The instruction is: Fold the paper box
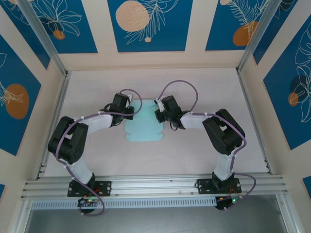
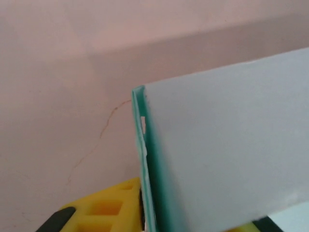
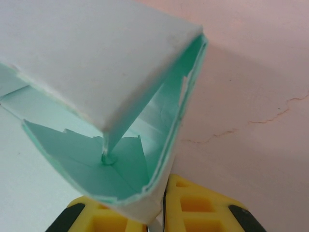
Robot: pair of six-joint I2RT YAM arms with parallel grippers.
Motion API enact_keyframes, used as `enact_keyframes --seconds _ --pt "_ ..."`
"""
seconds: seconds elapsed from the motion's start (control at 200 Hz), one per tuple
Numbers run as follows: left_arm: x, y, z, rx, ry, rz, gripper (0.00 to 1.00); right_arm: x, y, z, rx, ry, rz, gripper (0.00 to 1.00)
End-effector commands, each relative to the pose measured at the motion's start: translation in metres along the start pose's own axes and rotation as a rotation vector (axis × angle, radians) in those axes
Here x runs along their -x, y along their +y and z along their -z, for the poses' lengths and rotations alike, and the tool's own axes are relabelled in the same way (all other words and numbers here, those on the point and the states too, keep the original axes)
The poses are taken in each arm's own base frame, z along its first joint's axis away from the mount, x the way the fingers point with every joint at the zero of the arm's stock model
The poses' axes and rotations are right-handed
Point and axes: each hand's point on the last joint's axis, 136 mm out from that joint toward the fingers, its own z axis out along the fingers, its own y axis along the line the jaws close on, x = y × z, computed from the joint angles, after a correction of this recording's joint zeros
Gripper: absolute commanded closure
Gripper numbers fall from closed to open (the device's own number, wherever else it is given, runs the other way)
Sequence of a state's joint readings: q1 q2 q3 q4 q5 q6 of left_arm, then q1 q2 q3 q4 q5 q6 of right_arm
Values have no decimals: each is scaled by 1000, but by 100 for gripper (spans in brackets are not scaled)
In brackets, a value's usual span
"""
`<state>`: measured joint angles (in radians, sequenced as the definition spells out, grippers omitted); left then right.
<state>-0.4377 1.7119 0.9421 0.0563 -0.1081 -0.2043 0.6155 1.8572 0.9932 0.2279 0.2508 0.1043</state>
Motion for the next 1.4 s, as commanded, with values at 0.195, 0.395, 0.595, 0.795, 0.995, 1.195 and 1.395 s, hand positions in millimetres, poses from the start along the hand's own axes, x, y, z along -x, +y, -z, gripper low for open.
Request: enact_keyframes --seconds 0.195,0.395,0.595,0.795,0.995,1.195,1.395 --pt "22 9 1 119 -130 24 100 8 5 1 13 -18 -28 85" --pt "21 7 11 135 -153 -15 100 14 7 10 53 -29 -73 66" --pt "13 9 8 141 -148 -24 100 24 1 35 113 -47 -153 59" --pt "13 8 8 138 -154 -22 100 37 3 65 228 -86 -206 52" --pt "14 7 8 138 -158 -21 100 32 -15 69 194 -74 -249 52" --pt "11 7 7 139 -155 -21 100 23 -40 60 187 -59 -368 52" --pt "11 5 6 140 -155 -25 100 26 -41 57 254 -48 -381 52"
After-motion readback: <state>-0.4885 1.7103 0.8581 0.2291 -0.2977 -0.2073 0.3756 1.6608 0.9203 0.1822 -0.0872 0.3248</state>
